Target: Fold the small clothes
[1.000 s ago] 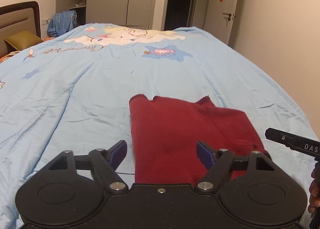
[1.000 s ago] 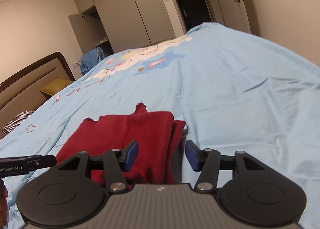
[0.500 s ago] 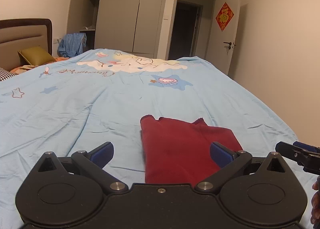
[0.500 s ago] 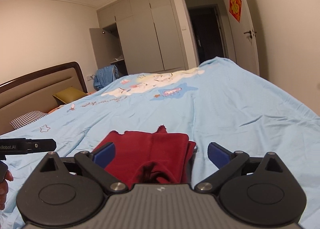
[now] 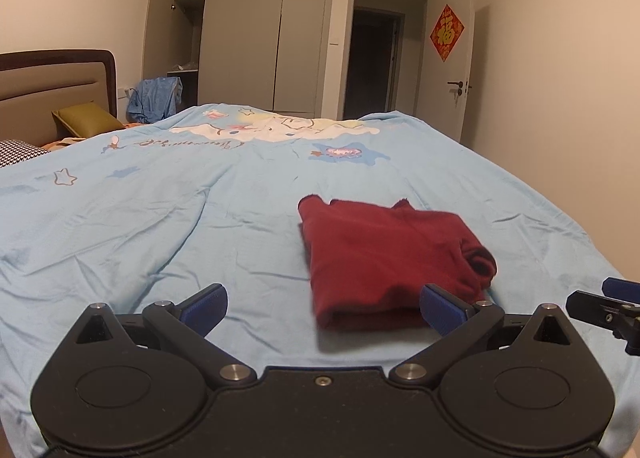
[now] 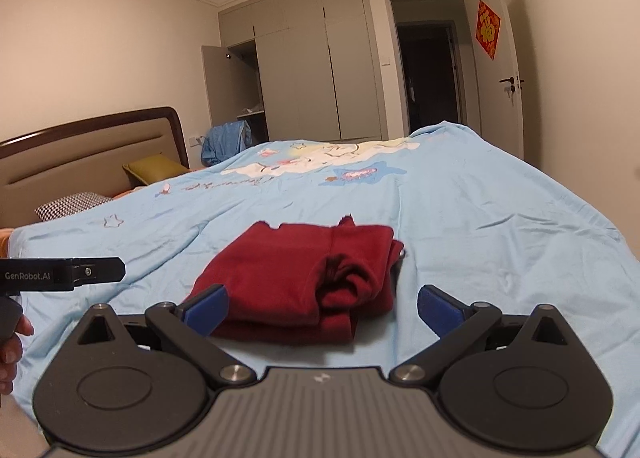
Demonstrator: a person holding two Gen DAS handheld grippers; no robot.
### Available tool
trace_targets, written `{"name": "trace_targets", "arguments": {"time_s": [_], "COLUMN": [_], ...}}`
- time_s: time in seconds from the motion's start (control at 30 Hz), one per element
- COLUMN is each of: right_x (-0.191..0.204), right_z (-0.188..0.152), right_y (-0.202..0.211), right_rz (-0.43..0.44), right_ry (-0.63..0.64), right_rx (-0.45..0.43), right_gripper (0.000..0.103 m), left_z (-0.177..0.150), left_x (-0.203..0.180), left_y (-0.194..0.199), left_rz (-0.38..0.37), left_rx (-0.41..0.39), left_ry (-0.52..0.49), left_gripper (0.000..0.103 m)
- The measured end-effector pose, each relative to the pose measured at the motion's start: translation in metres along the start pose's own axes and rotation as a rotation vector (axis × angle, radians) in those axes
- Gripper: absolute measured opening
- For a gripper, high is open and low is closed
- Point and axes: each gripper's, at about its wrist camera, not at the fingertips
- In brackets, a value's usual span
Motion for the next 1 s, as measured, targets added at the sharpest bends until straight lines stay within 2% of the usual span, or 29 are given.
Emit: {"name": "trace_targets", "arguments": {"time_s": [0.3,1.0], "right_x": [-0.006,-0.003], "right_z": [-0.024,-0.031], "right_y": [0.016,0.011], "right_rz": [-0.041,-0.043], "right_ry": [-0.022,-0.038], "right_rx": [0.048,0.085], "right_gripper": [0.103,0.103], "left_z": [-0.026,-0.032], "left_x": [0.004,0.005], "left_y": [0.007,0.004], "left_rz": [0.013,0.022], "left_rx": [0.037,0.066], "left_ry": [-0.009,-0.005], "left_gripper": [0.102,0.102]}}
Point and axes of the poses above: each gripper's, at about its wrist camera, not at the fingertips, and y roughly against the way its jaws point, x to its left, z to its top, and after that the axes turned 5 degrees about -x, right-handed
